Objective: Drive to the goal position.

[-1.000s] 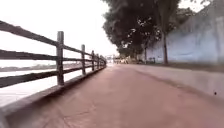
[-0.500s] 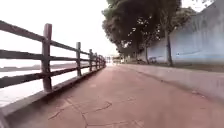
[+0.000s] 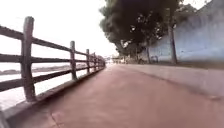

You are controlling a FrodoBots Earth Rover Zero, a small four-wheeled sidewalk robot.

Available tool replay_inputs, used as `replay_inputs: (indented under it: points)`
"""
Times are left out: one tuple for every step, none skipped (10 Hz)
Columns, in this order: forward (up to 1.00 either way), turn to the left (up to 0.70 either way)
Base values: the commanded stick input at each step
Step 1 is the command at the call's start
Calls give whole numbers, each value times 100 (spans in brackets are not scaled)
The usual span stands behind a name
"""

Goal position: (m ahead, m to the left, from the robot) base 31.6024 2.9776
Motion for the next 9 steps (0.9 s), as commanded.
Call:
replay_inputs:
  points:
    - [100, 0]
    - [100, 0]
    - [100, 0]
    - [100, 0]
    - [100, 0]
    - [100, 0]
    - [100, -7]
    - [100, -40]
    - [100, -13]
